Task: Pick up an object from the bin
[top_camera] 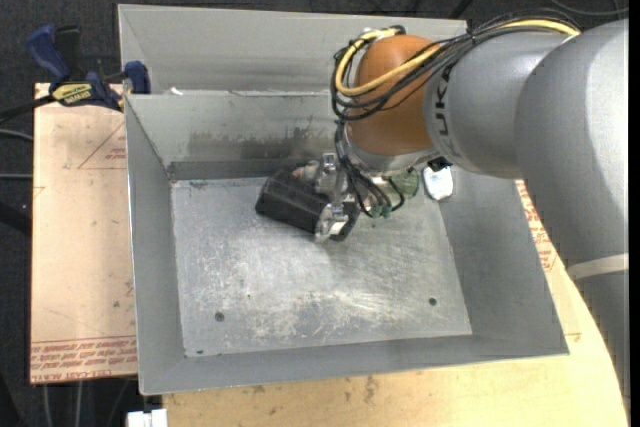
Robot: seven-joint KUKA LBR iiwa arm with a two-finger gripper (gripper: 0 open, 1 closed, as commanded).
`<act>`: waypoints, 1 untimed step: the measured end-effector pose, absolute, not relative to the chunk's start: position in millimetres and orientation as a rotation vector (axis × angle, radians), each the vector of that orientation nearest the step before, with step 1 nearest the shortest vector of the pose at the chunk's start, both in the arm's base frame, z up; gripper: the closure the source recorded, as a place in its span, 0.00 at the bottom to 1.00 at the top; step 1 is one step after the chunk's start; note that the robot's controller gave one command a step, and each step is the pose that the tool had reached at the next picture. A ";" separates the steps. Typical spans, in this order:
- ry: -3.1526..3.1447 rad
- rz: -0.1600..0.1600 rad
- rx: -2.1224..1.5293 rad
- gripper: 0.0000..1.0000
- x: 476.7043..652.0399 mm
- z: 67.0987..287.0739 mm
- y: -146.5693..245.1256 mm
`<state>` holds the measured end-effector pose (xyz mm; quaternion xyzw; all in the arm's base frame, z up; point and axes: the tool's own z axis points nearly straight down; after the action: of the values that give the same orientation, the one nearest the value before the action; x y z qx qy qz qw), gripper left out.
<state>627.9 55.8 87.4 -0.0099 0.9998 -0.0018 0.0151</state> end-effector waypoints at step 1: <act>3.111 -0.006 -0.031 1.00 627.9 87.4 55.8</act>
Offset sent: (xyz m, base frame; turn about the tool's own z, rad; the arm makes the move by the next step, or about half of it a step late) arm -0.0326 0.0148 0.0367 -0.1097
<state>627.9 55.8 87.4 -0.0099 0.9998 -0.0018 0.0151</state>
